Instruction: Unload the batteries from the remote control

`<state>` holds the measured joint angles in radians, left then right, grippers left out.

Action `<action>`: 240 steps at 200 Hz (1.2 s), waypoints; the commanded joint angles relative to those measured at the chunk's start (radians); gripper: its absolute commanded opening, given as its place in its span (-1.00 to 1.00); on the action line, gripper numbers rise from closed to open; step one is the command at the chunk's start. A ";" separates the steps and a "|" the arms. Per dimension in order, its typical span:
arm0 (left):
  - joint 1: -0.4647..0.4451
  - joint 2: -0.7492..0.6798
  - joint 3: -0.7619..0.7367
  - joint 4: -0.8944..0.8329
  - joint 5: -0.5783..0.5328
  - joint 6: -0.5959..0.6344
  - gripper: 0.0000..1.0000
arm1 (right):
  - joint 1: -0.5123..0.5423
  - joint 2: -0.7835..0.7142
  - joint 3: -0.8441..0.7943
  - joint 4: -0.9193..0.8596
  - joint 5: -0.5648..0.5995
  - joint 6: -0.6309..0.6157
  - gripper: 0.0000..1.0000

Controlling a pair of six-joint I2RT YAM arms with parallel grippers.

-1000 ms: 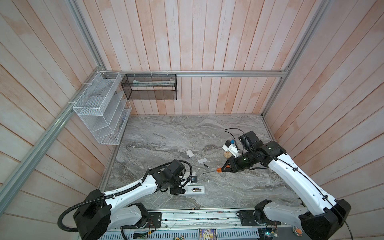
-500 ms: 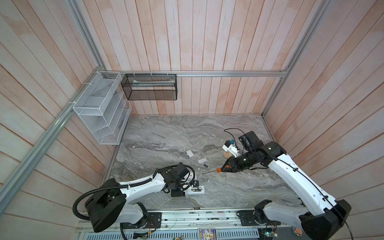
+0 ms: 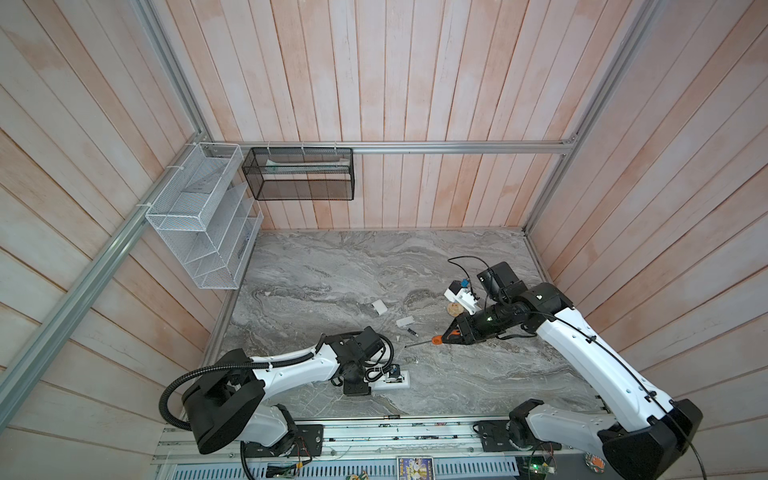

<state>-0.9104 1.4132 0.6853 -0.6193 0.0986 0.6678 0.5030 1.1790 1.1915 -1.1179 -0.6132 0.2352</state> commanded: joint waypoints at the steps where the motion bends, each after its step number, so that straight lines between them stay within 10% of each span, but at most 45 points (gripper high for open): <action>1: -0.013 0.030 -0.033 -0.036 -0.062 -0.001 0.20 | -0.001 -0.022 0.009 0.021 -0.030 -0.004 -1.00; 82: -0.012 0.025 -0.035 -0.027 -0.080 0.004 -0.44 | -0.002 -0.021 0.027 0.042 -0.022 0.019 -1.00; 240: -0.012 -0.007 -0.059 -0.045 -0.101 0.032 -0.57 | -0.006 0.012 0.005 -0.077 -0.033 -0.050 -1.00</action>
<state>-0.9249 1.3773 0.6636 -0.6125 0.0441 0.6670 0.5003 1.1831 1.2095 -1.1385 -0.6235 0.2096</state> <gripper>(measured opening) 0.500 0.268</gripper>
